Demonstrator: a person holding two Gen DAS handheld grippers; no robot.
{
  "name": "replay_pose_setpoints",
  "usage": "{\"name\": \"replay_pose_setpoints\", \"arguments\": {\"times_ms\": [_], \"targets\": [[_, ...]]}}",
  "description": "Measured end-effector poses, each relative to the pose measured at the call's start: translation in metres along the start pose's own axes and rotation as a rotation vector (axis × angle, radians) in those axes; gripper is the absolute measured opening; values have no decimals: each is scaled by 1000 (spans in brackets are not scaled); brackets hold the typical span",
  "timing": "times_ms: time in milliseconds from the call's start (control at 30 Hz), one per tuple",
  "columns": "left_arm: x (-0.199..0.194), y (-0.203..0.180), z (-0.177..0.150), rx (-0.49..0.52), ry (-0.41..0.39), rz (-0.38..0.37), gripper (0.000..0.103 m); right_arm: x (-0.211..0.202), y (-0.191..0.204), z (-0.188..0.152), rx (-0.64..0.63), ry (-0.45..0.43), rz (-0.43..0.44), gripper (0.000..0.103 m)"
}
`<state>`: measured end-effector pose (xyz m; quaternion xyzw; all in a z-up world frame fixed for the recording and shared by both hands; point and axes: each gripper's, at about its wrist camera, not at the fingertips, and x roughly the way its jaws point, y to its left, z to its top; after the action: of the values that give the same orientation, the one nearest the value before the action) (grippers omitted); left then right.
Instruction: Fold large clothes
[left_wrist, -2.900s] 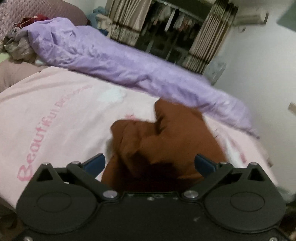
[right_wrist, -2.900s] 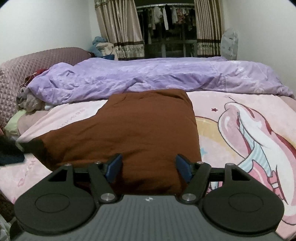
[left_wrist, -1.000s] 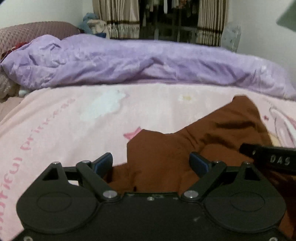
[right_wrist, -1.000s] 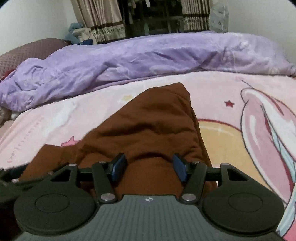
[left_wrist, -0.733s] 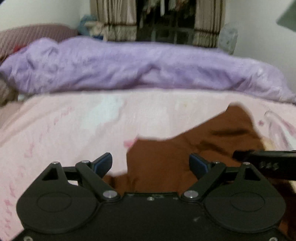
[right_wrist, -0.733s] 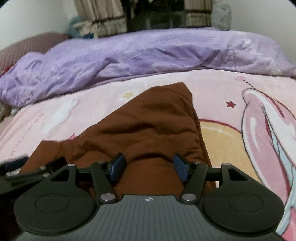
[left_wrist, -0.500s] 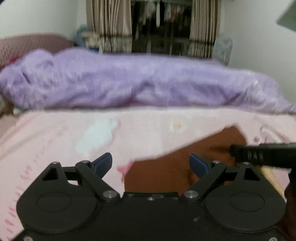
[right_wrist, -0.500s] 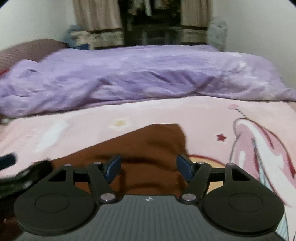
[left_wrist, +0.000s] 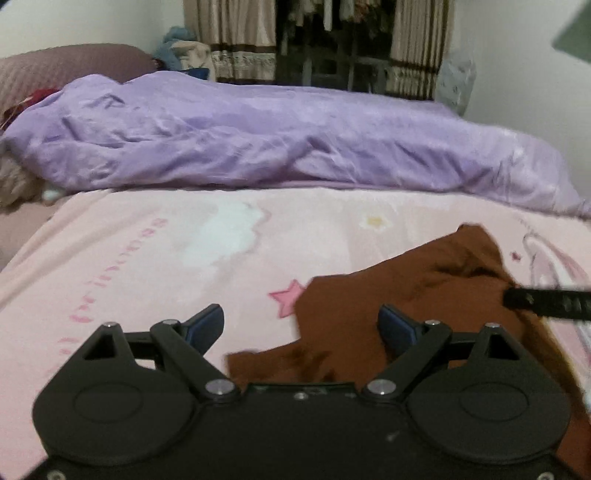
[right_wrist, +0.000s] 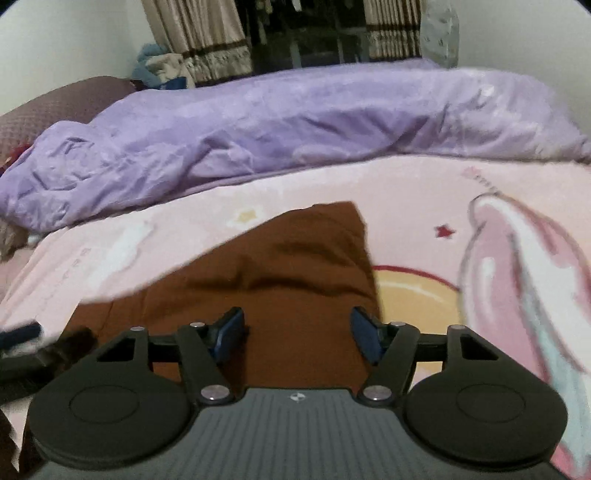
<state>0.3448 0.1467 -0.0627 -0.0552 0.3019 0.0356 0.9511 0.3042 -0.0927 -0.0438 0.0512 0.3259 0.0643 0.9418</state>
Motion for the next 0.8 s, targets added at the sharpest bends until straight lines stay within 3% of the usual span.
{"name": "replay_pose_setpoints", "arguments": {"times_ms": [100,200,300,367,467,567,600,667,800], "targets": [[-46,10,-10,-20,-38,-44,92,-36,8,-18,-45,-33,7,78],[-74,1,-34,33,-38,-72,93,-50,17,-34,-77,-28,82,83],[-56,-10,-63,84,47,-33,95,-32,24,-50,-84,-13,82,86],[-29,-10,-80,83,96,5,102,-13,16,-59,-35,-17,88,97],[-42,14,-70,-1,109,-56,102,-36,0,-57,1,-37,148,97],[-68,44,-51,-39,44,-18,99,-54,-22,-53,-45,-11,154,98],[-67,54,-48,-54,63,-43,99,-53,-30,-53,-45,10,161,98],[-47,67,-49,-68,175,-133,100,-45,-47,-55,-3,55,223,98],[-5,53,-71,-60,326,-176,98,-19,-65,-61,149,153,416,102]]}}
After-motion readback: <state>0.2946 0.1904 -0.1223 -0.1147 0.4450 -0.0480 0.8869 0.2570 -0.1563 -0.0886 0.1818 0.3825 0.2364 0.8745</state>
